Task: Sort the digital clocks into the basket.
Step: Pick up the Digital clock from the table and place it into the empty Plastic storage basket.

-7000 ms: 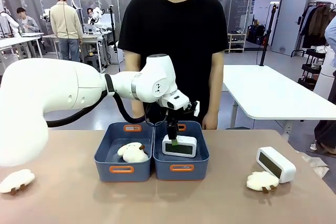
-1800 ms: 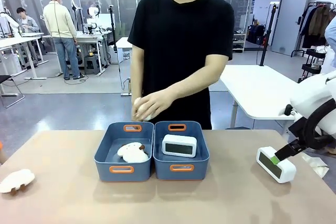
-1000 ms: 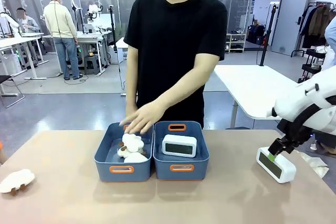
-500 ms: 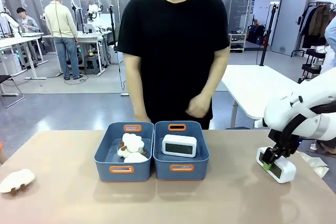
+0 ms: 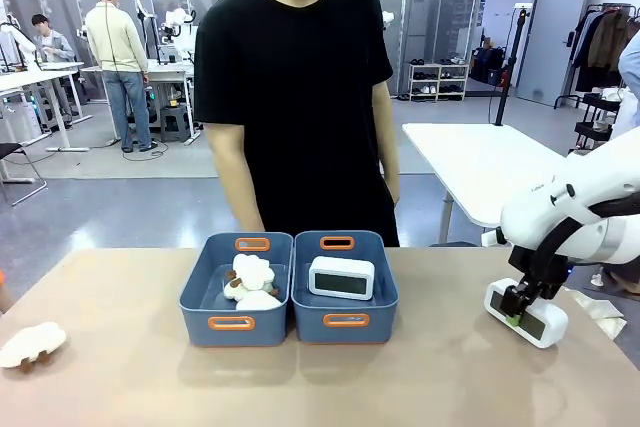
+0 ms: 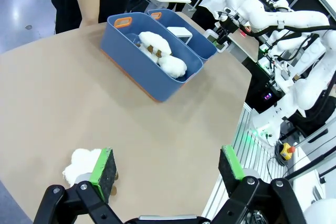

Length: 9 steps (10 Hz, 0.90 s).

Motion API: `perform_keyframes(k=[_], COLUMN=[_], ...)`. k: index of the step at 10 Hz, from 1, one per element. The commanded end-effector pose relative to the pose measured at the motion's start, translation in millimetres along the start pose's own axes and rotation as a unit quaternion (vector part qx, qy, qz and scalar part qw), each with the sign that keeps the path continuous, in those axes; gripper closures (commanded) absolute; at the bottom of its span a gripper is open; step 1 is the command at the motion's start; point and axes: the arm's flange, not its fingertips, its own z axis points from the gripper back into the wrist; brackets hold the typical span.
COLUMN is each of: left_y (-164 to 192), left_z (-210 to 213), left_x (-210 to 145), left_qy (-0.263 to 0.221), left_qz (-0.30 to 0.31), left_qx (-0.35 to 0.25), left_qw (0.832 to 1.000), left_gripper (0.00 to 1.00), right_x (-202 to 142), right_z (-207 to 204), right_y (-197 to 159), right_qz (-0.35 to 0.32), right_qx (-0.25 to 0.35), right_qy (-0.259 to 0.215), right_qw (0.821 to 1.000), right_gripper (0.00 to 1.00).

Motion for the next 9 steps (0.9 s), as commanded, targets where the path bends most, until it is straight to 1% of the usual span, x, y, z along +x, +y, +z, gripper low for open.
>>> perform_keyframes(k=[1,2,3,4,5,6,7,8,9], left_y=[-3.3,-3.3,-3.3,-3.3,-3.3,-3.3,-3.3,-3.3,-3.3], left_z=[0.7,0.7,0.7,0.7,0.7,0.7,0.7,0.7,0.7], left_x=[1.9,1.9,1.9,1.9,1.9,1.9,1.9,1.9,1.9], left_qy=[-0.001,-0.001,-0.001,-0.001,-0.001,-0.001,-0.001,-0.001,-0.001], left_qz=[-0.001,-0.001,-0.001,-0.001,-0.001,-0.001,-0.001,-0.001,-0.001], left_qx=[0.001,0.001,0.001,0.001,0.001,0.001,0.001,0.001,0.001], left_qw=[1.0,1.0,1.0,1.0,1.0,1.0,1.0,1.0,1.0], left_gripper=[0.0,0.0,0.0,0.0,0.0,0.0,0.0,0.0,0.0], right_x=[3.0,7.2,14.8,25.8,48.1,68.7,86.3,101.6,109.2], right_z=[25.1,48.0,79.1,104.3,121.1,133.2,144.5,152.2,151.5], right_y=[4.5,8.7,18.2,38.3,66.1,97.0,132.9,168.4,207.5], right_qz=[0.012,0.021,0.035,0.072,0.119,0.176,0.246,0.295,0.33], right_qx=[0.054,0.053,0.06,0.068,0.063,0.066,0.083,0.11,0.122], right_qy=[-0.029,-0.053,-0.065,-0.075,-0.077,-0.085,-0.096,-0.105,-0.106], right_qw=[0.998,0.997,0.996,0.992,0.988,0.978,0.961,0.943,0.93], right_gripper=[1.0,1.0,1.0,1.0,1.0,1.0,1.0,1.0,1.0])
